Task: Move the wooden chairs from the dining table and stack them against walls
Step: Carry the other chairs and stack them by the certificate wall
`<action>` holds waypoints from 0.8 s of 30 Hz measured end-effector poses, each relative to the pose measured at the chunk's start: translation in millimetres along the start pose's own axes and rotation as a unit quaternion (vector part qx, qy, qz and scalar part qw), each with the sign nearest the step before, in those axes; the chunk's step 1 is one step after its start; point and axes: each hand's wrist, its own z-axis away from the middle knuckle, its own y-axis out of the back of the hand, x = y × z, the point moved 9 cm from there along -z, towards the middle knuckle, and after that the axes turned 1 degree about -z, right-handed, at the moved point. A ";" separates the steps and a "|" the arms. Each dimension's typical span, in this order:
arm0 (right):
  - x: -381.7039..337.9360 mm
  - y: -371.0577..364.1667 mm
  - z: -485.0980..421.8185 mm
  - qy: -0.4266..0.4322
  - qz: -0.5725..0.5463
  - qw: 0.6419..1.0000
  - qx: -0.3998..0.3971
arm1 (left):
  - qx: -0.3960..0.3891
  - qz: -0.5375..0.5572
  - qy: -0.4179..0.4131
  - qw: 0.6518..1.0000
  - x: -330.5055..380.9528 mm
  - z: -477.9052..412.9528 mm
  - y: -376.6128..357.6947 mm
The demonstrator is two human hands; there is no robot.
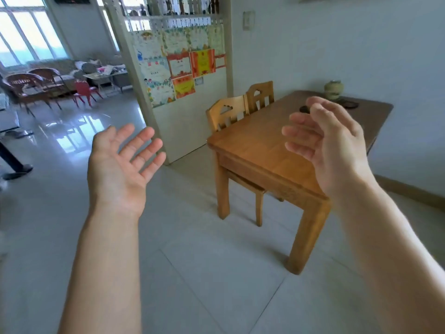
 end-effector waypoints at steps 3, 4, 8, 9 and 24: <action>24.4 -39.4 -18.4 -0.008 0.005 1.000 -0.016 | 0.006 -0.006 0.003 1.000 1.5 -31.3 20.5; 32.8 -52.8 -26.5 -0.010 0.004 1.000 -0.020 | 0.008 -0.010 0.004 1.000 1.2 -43.1 26.5; 63.7 -100.0 -57.1 -0.024 -0.006 0.999 -0.036 | 0.018 -0.018 0.008 1.000 -1.8 -86.5 45.2; 73.2 -113.0 -66.5 -0.026 -0.009 0.999 -0.041 | 0.018 -0.019 0.007 1.000 -2.7 -99.8 48.9; 207.8 -305.9 -285.2 -0.062 -0.024 0.993 -0.095 | -0.002 -0.038 0.008 0.999 1.2 -395.3 23.2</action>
